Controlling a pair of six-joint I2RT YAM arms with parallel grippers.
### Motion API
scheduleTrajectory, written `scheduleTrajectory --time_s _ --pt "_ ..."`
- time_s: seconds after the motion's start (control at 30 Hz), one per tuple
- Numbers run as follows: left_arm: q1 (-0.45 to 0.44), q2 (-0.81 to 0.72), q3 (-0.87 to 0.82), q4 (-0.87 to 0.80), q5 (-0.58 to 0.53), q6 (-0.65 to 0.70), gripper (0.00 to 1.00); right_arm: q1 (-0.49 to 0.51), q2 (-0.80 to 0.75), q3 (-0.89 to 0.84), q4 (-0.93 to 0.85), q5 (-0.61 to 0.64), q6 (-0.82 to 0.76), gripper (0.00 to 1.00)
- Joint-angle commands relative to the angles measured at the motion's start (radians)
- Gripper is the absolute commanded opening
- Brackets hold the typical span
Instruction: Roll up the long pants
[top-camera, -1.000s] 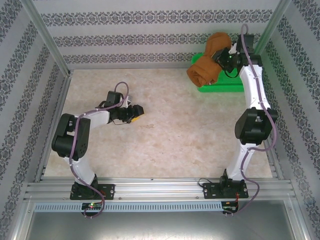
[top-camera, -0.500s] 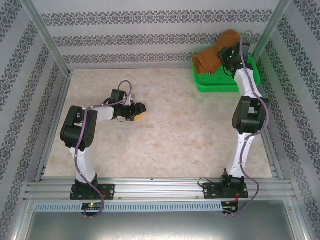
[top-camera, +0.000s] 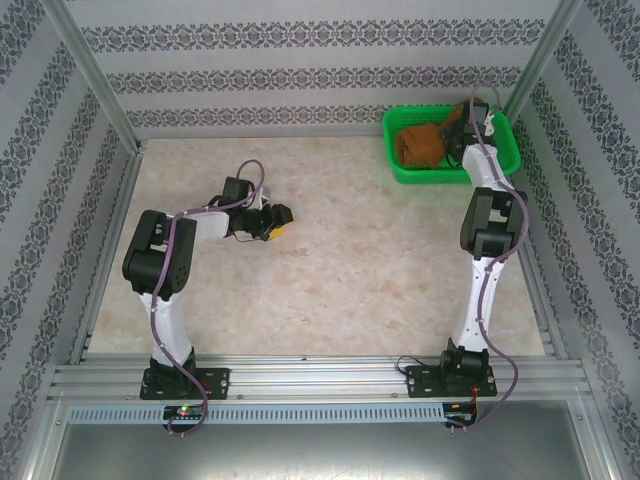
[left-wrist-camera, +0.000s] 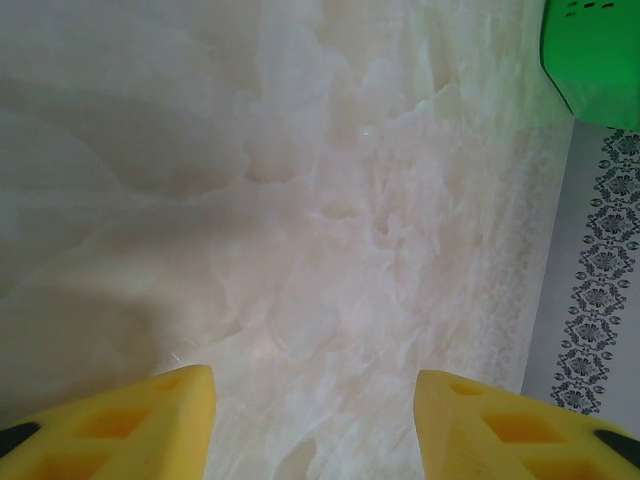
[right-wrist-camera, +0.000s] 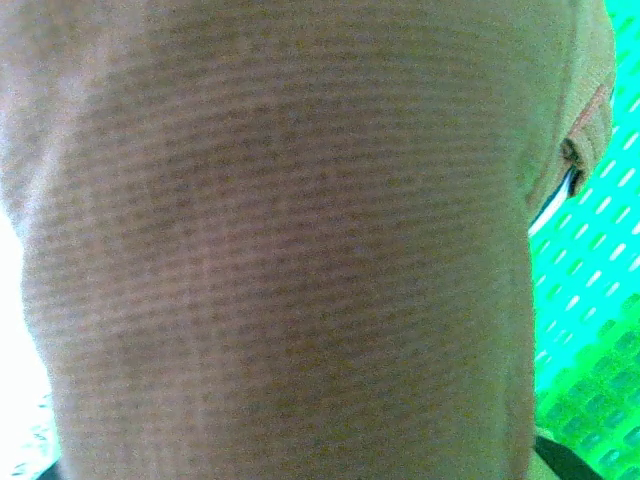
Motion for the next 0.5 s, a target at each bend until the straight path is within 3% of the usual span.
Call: scheduleTrajectory --time_s 0.0,0.03,0.13,0.27,0.4,0.43,0.47 --pt "-0.011 -0.042 0.012 -0.050 -0.021 0.020 0.56 -0.001 0.026 0.156 -0.052 0.036 0.036 0.93" --pt "-0.011 -0.045 0.013 -0.051 -0.024 0.024 0.56 -0.001 0.039 0.208 -0.123 0.052 0.036 0.98" --pt "-0.011 -0.057 0.013 -0.051 -0.040 0.029 0.59 -0.001 0.035 0.250 -0.235 0.104 0.028 0.98" --pt "-0.011 -0.078 0.023 -0.053 -0.054 0.048 0.62 0.006 -0.068 0.142 -0.223 0.157 -0.015 0.98" --pt "-0.011 -0.139 0.026 -0.071 -0.115 0.092 0.65 0.060 -0.196 0.028 -0.187 0.161 -0.166 0.98" --pt "-0.012 -0.164 0.014 -0.062 -0.137 0.103 0.74 0.085 -0.234 -0.001 -0.176 0.148 -0.226 0.98" --pt "-0.012 -0.184 0.007 -0.061 -0.160 0.117 0.93 0.113 -0.267 -0.030 -0.171 0.150 -0.282 0.98"
